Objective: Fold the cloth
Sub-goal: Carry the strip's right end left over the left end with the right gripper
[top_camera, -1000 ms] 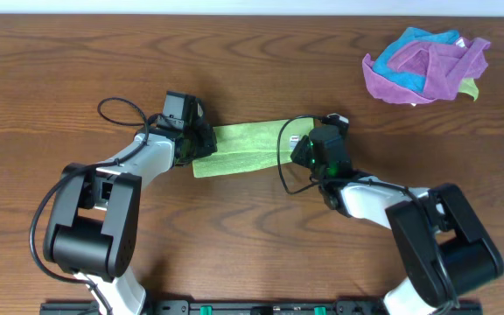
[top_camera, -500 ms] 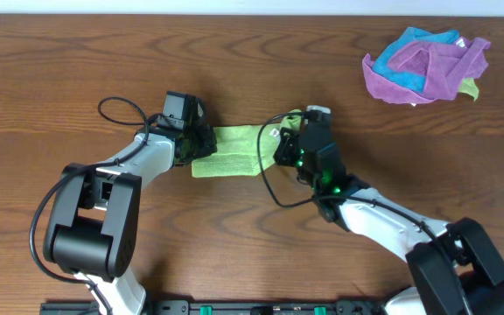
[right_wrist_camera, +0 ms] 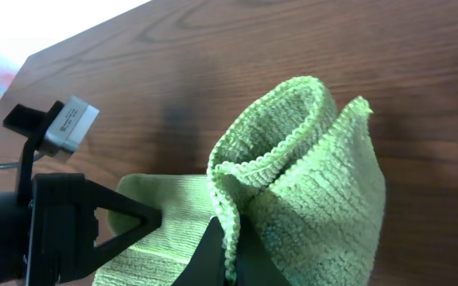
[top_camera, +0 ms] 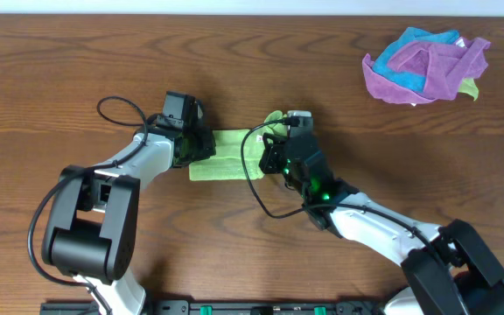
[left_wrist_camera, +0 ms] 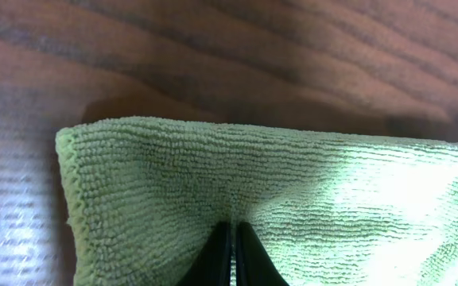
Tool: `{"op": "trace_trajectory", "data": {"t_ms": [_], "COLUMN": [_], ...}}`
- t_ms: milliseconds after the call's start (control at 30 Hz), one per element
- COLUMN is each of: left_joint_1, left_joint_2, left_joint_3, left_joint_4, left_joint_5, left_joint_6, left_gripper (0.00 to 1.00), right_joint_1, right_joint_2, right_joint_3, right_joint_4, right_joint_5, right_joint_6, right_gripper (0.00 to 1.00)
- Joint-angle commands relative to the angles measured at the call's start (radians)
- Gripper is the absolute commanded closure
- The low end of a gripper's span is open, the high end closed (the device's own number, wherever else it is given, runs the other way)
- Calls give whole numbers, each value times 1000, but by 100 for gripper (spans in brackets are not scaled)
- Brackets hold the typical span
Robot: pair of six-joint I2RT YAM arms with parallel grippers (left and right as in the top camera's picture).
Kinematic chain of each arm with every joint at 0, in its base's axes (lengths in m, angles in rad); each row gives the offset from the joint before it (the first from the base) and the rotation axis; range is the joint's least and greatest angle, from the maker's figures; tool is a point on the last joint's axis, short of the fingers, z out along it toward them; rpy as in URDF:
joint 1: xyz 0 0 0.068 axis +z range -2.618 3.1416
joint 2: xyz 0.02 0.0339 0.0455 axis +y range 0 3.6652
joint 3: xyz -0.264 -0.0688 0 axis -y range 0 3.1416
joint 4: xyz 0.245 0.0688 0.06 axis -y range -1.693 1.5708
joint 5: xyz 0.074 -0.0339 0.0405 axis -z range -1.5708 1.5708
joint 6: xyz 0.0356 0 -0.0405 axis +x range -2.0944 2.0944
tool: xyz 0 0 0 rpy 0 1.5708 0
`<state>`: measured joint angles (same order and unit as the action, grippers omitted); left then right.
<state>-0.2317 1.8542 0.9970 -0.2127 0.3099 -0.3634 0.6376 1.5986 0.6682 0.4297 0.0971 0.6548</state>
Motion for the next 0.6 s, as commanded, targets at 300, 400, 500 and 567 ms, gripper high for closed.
{"op": "trace_trajectory", "data": {"t_ms": [300, 400, 500, 567], "left_joint_1": [21, 52, 90, 120], "left_joint_2": [-136, -169, -198, -219], "left_joint_3": [-20, -20, -20, -20], "left_joint_4": [-45, -72, -102, -126], "left_joint_5": [-67, -67, -67, -79], "left_joint_6": [53, 55, 65, 73], "left_gripper": [94, 94, 94, 94], "right_joint_1": [37, 51, 65, 68], "right_joint_2": [-11, -9, -9, -5], "right_joint_3": [74, 84, 100, 121], "right_joint_4": [-26, -29, -32, -54], "right_joint_5": [-5, -5, -4, -5], "right_joint_6": [-59, -62, -76, -82], "right_gripper": [99, 99, 99, 99]}}
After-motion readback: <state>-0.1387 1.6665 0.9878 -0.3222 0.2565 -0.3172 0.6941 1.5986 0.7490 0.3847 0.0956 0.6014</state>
